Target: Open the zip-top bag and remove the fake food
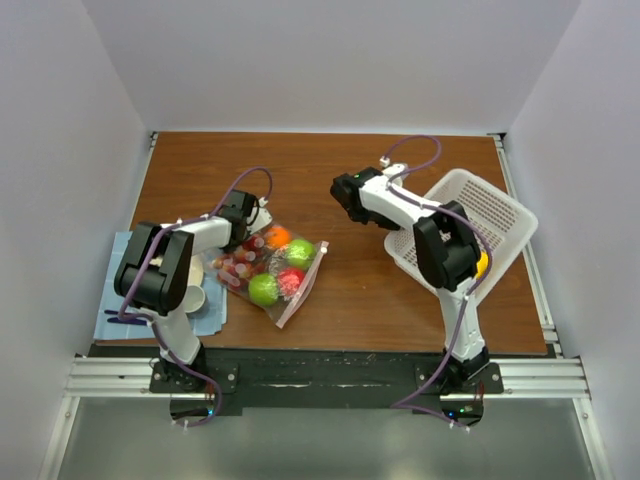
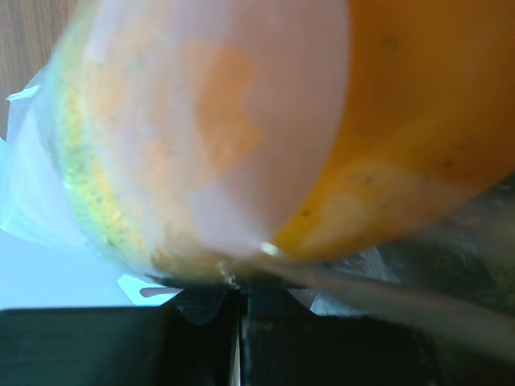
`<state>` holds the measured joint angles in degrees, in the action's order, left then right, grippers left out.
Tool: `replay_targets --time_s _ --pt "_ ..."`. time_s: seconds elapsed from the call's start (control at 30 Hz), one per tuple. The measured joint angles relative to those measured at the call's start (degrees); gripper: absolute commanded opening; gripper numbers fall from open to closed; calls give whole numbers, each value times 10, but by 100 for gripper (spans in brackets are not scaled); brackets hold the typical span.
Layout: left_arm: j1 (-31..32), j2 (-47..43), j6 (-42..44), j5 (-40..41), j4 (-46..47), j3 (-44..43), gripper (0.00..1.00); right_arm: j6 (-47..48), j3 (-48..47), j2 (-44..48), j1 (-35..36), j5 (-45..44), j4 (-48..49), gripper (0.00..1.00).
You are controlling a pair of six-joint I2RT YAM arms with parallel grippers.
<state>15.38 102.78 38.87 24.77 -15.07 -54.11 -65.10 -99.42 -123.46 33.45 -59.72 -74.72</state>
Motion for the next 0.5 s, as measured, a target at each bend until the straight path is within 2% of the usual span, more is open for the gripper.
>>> replay_targets --time_s 0.17,0.33,0.5 --pt "0 0 0 0 0 0 0 132 96 42 99 -31 106 0" --pt "0 0 0 -1 -2 -2 0 245 214 111 204 -2 227 1" --pt "-1 1 0 -2 -4 -3 0 295 275 180 210 40 292 1"
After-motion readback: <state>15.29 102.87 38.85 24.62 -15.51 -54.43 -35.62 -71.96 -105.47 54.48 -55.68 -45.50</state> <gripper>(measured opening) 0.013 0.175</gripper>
